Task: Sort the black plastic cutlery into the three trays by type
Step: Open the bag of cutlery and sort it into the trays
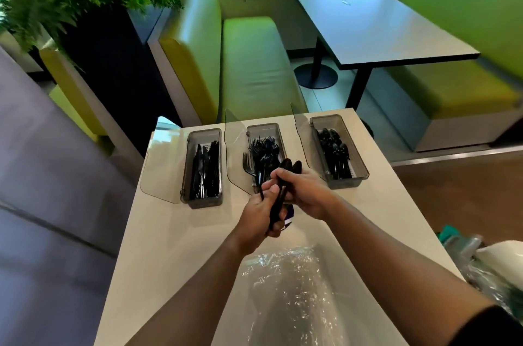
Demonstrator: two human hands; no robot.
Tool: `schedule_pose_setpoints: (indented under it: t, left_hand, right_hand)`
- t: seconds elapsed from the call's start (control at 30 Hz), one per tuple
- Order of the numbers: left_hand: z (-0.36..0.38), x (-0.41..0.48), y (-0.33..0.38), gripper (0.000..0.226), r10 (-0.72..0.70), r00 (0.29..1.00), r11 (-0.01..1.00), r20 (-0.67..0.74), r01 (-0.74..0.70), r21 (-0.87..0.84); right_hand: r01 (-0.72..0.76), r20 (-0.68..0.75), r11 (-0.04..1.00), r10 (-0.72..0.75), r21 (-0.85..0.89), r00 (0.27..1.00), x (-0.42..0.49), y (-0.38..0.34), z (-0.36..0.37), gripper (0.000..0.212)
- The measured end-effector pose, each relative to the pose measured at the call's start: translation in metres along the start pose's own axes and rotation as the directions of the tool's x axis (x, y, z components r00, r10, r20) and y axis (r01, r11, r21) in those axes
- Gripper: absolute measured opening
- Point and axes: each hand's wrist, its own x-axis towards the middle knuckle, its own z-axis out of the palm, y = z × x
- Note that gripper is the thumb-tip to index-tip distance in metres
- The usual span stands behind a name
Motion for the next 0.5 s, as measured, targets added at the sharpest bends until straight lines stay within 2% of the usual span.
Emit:
schedule_pose_setpoints:
  t: [0.2,0.27,0.4,0.5]
  left_hand:
    - [0.012,0.006,-0.004,0.034,0.041,0.999,0.999,0.016,-0.041,0.017]
    - [0.014,0.010,-0.004,0.034,0.038,0.999,0.997,-0.001,-0.038,0.067]
    - [0.006,0.019,-0.009,0.037,0.011,0.999,0.985,-0.035,-0.005,0.175]
    - [-0.004,0.025,-0.019,0.037,0.000,0.993,0.977,-0.114,0.025,0.210]
  right_hand:
    - [-0.021,0.051,0.995,0.026,-0.097,0.998,0.001,0.007,-0.010,0.031]
    - [-0.007,0.031,0.998,0.009,-0.069,0.999,0.003,0.001,-0.013,0.031]
    - [0.109,-0.134,0.978,-0.086,0.175,0.987,0.017,-0.035,-0.031,0.020]
    - [0.165,-0.275,0.967,-0.107,0.197,0.956,0.030,-0.068,-0.059,0.025]
